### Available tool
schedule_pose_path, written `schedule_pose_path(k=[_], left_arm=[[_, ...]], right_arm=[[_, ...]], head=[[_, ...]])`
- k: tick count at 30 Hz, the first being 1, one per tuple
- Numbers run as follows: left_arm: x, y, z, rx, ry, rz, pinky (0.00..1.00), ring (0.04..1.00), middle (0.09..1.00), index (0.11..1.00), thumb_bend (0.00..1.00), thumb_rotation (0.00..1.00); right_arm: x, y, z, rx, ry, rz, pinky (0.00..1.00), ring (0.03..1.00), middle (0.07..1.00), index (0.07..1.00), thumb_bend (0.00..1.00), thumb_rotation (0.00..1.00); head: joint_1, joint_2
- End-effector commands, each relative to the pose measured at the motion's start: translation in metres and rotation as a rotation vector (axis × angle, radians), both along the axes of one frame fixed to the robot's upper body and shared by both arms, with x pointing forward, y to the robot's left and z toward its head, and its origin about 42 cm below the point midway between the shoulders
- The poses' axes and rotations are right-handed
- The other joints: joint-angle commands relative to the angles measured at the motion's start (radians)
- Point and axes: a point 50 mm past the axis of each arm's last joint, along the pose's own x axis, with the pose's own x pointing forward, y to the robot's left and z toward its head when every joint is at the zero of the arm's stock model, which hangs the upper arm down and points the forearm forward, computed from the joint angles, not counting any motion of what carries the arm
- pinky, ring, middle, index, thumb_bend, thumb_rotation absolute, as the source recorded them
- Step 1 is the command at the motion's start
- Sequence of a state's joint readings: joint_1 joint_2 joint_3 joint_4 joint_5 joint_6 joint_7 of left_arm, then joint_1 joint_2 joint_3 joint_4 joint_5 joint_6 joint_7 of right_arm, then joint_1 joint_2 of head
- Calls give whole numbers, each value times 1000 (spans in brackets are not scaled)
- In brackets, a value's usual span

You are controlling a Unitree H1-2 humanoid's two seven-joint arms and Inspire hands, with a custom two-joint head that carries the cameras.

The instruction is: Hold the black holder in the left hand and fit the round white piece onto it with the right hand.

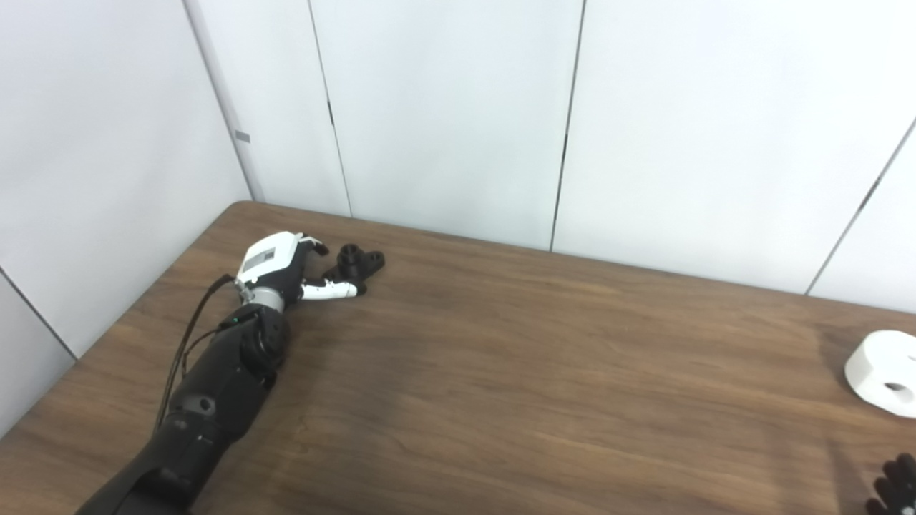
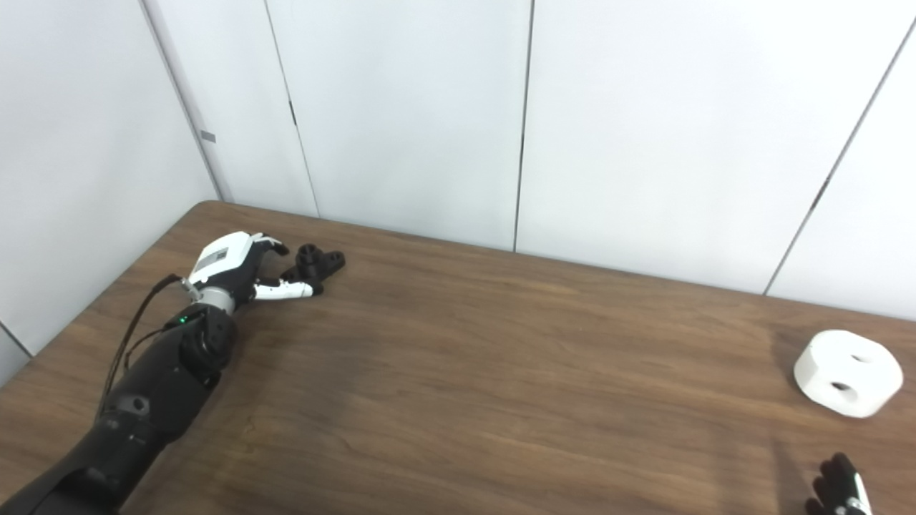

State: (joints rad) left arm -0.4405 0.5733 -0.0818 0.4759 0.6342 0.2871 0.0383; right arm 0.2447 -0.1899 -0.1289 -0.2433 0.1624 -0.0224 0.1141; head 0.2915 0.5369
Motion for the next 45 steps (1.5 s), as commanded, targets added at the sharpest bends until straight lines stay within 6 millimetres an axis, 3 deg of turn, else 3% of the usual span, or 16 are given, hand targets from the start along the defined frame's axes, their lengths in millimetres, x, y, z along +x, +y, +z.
schedule_pose_path(k=[1, 26, 45], left_arm=[[14, 10, 34, 57, -71, 6, 1000, 1000, 935, 783, 996, 570], [34, 3, 35, -9, 0, -12, 1000, 994, 924, 781, 956, 547], [27, 5, 30, 76, 42, -39, 1000, 994, 912, 737, 956, 530]], right_arm=[[-3, 1, 2, -7, 1, 4, 1000, 1000, 1000, 1000, 650, 1000], [-6, 4, 6, -10, -4, -1, 1000, 1000, 1000, 1000, 612, 1000], [-8, 2, 7, -6, -3, -1, 1000, 1000, 1000, 1000, 628, 1000]], head=[[-2, 1], [-9, 14], [-2, 28]])
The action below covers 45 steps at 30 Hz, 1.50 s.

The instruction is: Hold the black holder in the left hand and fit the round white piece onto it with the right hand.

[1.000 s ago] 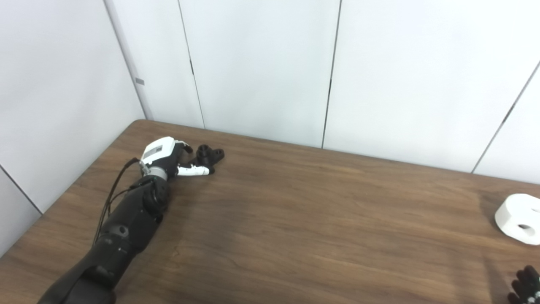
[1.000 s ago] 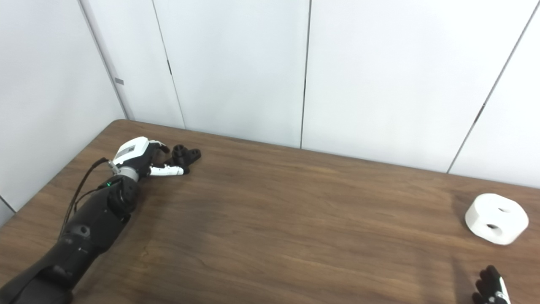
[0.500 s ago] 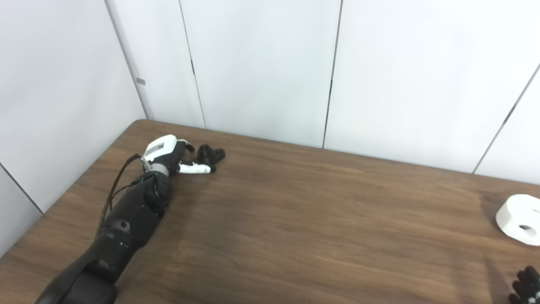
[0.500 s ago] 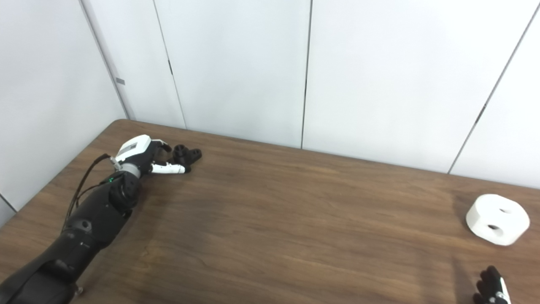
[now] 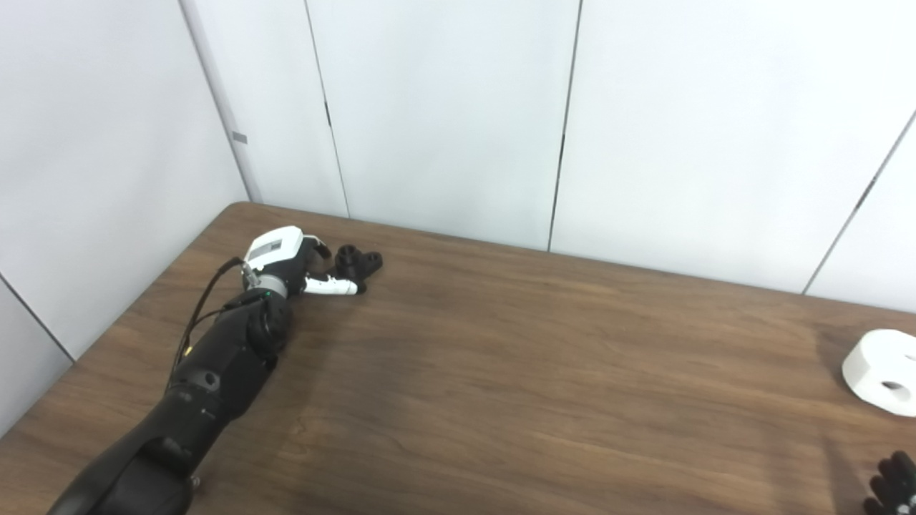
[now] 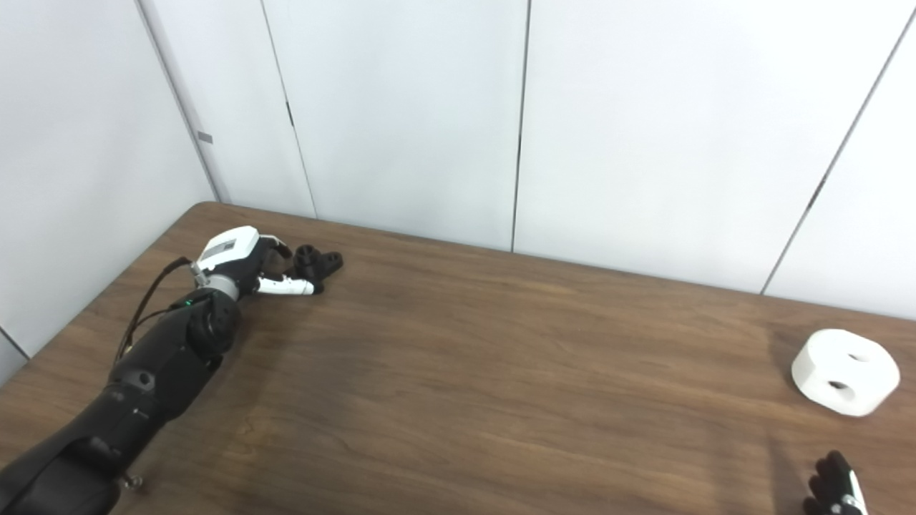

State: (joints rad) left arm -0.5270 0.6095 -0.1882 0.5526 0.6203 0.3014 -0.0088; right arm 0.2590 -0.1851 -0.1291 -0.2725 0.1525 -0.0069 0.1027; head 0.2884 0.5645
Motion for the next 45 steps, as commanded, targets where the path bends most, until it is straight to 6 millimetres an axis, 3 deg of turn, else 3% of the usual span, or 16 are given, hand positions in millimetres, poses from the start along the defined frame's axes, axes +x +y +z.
schedule_pose_path(k=[1, 5, 31, 40, 43, 44, 45], left_arm=[[3, 8, 19, 32, -34, -3, 1000, 994, 912, 736, 951, 523], [3, 9, 16, 47, -20, -5, 1000, 997, 917, 743, 909, 471], [1, 2, 14, 27, -11, -9, 1000, 978, 894, 692, 869, 422], [1, 4, 13, -20, -62, -16, 1000, 957, 861, 617, 840, 318], [-1, 4, 11, -52, -106, -20, 990, 935, 837, 558, 814, 227], [-1, 4, 10, -59, -117, -20, 985, 923, 823, 516, 643, 135], [-1, 4, 9, -75, -133, -20, 983, 919, 818, 502, 585, 104]], right_arm=[[-3, 1, 4, 1, -6, 11, 1000, 1000, 1000, 1000, 631, 1000], [-3, 0, 3, -4, -8, 12, 1000, 1000, 1000, 1000, 631, 1000], [-4, -1, 6, 3, -12, 15, 1000, 1000, 999, 1000, 636, 1000], [-5, -1, 6, 4, -16, 17, 1000, 1000, 1000, 1000, 610, 1000], [-6, -2, 6, -1, -12, 15, 1000, 1000, 1000, 1000, 633, 1000], [-6, -2, 6, -1, -12, 15, 1000, 1000, 1000, 1000, 631, 1000], [-6, -2, 6, 4, -12, 14, 1000, 1000, 999, 1000, 631, 1000]], head=[[1, 0], [1, 3], [5, 11], [5, 13], [4, 13], [4, 13], [4, 13]])
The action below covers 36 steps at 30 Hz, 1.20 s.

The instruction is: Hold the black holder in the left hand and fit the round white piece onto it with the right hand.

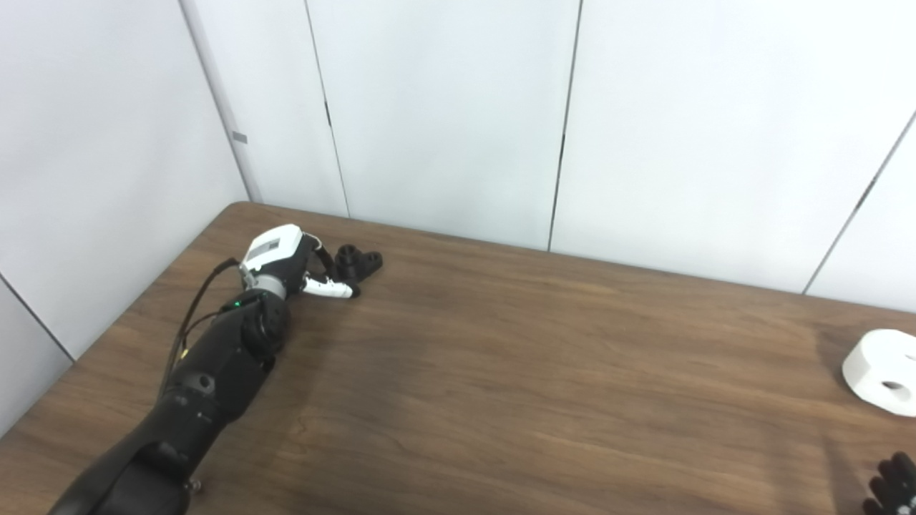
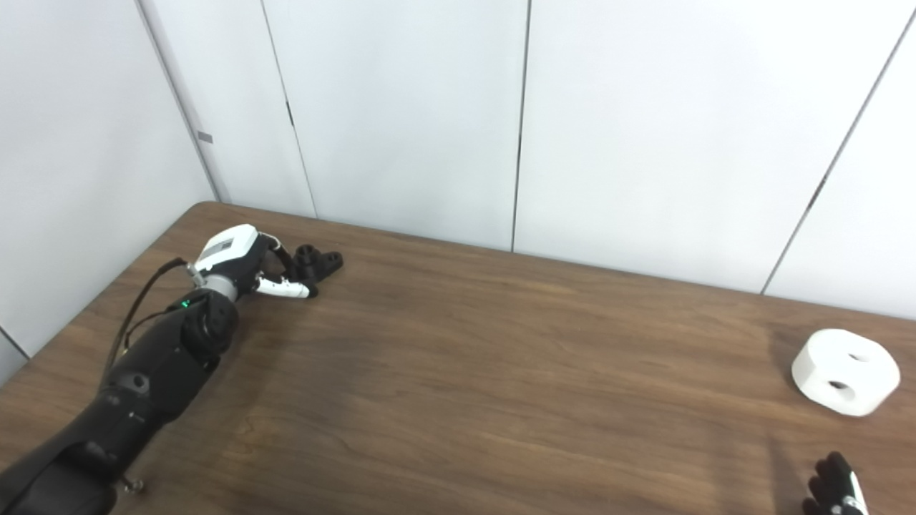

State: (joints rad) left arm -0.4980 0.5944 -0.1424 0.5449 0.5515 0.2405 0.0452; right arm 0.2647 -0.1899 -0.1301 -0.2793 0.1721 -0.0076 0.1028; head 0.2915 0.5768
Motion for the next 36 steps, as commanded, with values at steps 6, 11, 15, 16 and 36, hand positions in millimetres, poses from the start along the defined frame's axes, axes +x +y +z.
schedule_pose_path(k=[6, 11, 15, 16, 36], left_arm=[[5, 2, 7, -49, -103, -32, 900, 895, 773, 483, 521, 51], [7, -1, 5, -44, -106, -60, 818, 867, 752, 483, 518, 44], [9, -5, 4, -28, -96, -70, 809, 860, 751, 484, 518, 45], [9, -6, 3, -26, -95, -71, 809, 859, 751, 484, 518, 44], [-6, -26, 8, -19, -65, -204, 813, 873, 762, 486, 518, 47]], right_arm=[[-4, -1, 4, -10, -8, 13, 1000, 1000, 994, 1000, 625, 1000], [-4, -1, 5, -4, -8, 8, 1000, 1000, 986, 1000, 626, 1000], [-5, -1, 5, -4, -3, 5, 1000, 1000, 984, 1000, 620, 1000], [-5, -1, 5, -6, -3, 5, 1000, 1000, 984, 1000, 619, 1000], [-4, 1, 3, -8, -6, 13, 1000, 1000, 979, 1000, 636, 1000]], head=[[-2, -2], [-2, -2], [-4, -5], [-4, -5], [-22, 4]])
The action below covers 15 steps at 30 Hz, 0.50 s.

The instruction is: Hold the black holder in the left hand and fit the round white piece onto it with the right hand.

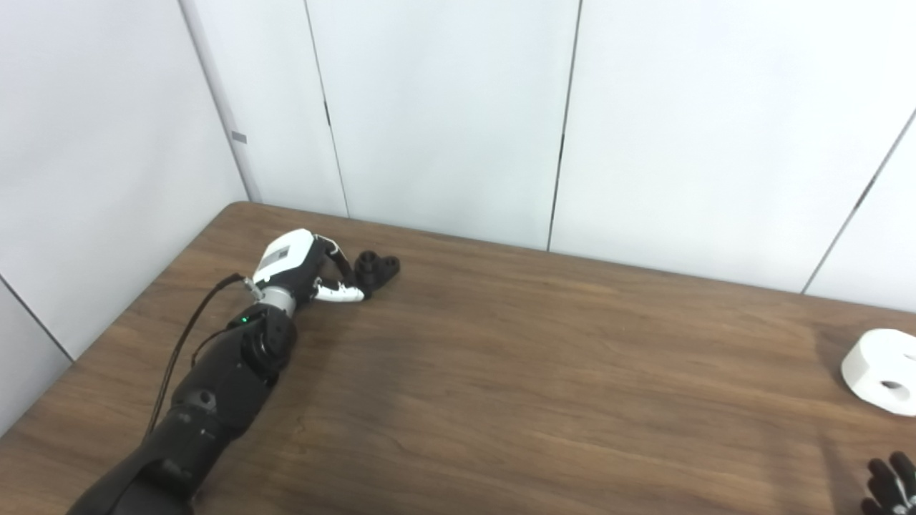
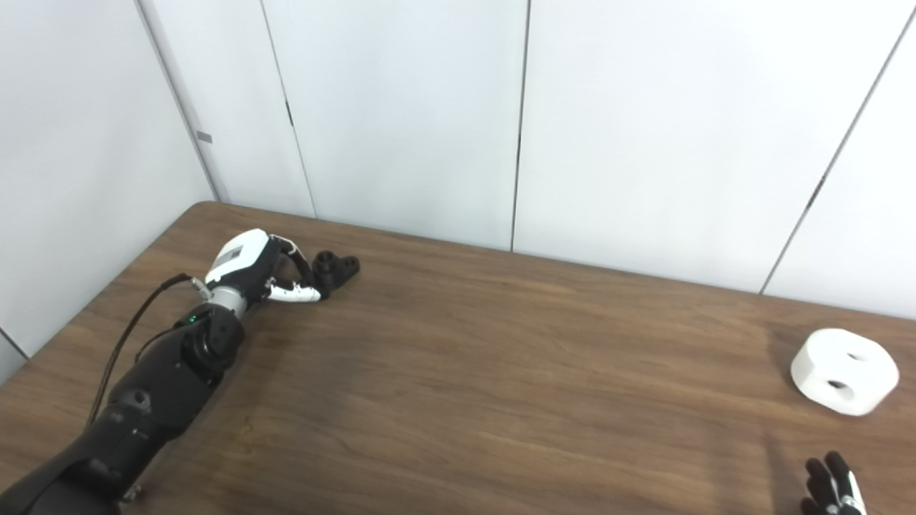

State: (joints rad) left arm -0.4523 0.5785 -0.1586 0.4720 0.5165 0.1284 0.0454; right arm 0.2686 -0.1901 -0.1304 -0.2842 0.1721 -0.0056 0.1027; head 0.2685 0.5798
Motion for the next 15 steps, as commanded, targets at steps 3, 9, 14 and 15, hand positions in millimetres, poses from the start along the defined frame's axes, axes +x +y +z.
schedule_pose_path(k=[3, 9, 14, 15], left_arm=[[-5, -12, 19, 28, -7, -102, 797, 867, 766, 485, 518, 49], [-26, -39, 31, 27, -8, -196, 774, 865, 780, 485, 520, 49], [-47, -63, 38, 12, -5, -267, 771, 870, 792, 485, 521, 48], [-50, -66, 38, 15, -4, -281, 770, 866, 794, 485, 521, 48]], right_arm=[[-2, 0, 2, -9, -9, 51, 1000, 1000, 997, 1000, 624, 1000], [1, 1, 2, 13, -11, 56, 1000, 1000, 1000, 1000, 600, 1000], [1, 3, 3, 9, 6, 30, 1000, 1000, 1000, 1000, 619, 1000], [1, 3, 3, 7, 7, 28, 1000, 1000, 1000, 1000, 624, 1000]], head=[[-4, 6], [-18, 18], [-36, 26], [-36, 26]])
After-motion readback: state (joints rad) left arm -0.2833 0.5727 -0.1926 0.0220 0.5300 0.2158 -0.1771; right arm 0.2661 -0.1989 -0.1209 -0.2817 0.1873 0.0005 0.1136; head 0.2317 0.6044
